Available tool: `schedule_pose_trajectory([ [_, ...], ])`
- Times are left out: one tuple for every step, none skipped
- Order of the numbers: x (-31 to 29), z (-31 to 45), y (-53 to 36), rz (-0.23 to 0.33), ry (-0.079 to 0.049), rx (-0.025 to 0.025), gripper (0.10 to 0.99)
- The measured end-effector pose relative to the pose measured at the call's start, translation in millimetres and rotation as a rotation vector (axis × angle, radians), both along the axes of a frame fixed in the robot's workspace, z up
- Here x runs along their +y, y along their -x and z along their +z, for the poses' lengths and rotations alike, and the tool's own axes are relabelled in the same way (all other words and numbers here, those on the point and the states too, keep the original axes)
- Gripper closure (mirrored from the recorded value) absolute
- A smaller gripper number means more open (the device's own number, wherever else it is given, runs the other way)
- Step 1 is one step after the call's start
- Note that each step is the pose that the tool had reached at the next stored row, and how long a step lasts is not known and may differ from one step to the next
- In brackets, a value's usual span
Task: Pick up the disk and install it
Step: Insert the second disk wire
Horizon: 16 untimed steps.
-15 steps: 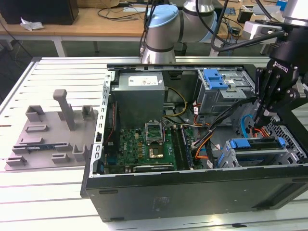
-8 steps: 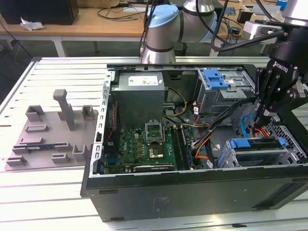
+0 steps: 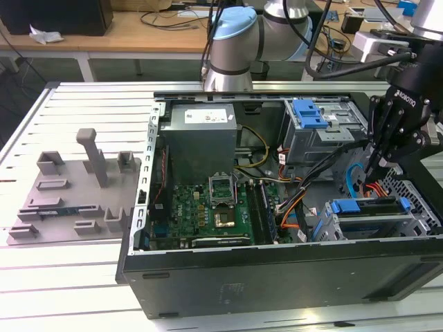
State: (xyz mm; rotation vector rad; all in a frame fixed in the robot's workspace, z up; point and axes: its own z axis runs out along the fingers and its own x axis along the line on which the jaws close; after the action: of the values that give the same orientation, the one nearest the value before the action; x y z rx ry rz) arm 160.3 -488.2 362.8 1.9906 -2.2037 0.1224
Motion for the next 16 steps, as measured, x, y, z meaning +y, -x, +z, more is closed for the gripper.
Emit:
schedule_pose_trajectory([
  [-2.1,0.0,0.0,0.000,-0.004,-0.0007,0.925],
  [-4.9,0.1,0.0,0.000,-0.009,-0.0020,0.925],
  [-6.6,0.1,0.0,0.000,-0.012,-0.0030,0.925],
  [-7.9,0.1,0.1,0.000,-0.015,-0.0045,0.925],
  [-9.3,0.1,0.1,0.000,-0.019,-0.0070,0.925],
  [-10.4,0.1,0.0,0.000,-0.022,-0.0104,0.925],
  [-11.7,0.1,0.0,0.000,-0.025,-0.0157,0.925],
  [-12.5,0.1,0.2,0.000,-0.028,-0.0204,0.925],
  [-13.2,0.1,0.4,0.000,-0.030,-0.0265,0.925],
  [-13.7,0.1,0.8,0.000,-0.031,-0.0306,0.925],
  [-14.6,0.1,2.1,0.000,-0.032,-0.0354,0.925],
  [-15.2,0.1,2.7,0.000,-0.033,-0.0369,0.925],
  [-16.0,0.1,3.2,0.000,-0.033,-0.0385,0.925],
  [-17.8,0.1,3.6,0.000,-0.035,-0.0403,0.925],
  [-19.1,0.1,3.7,0.000,-0.036,-0.0410,0.925],
  [-20.4,0.1,3.7,0.001,-0.037,-0.0415,0.925],
])
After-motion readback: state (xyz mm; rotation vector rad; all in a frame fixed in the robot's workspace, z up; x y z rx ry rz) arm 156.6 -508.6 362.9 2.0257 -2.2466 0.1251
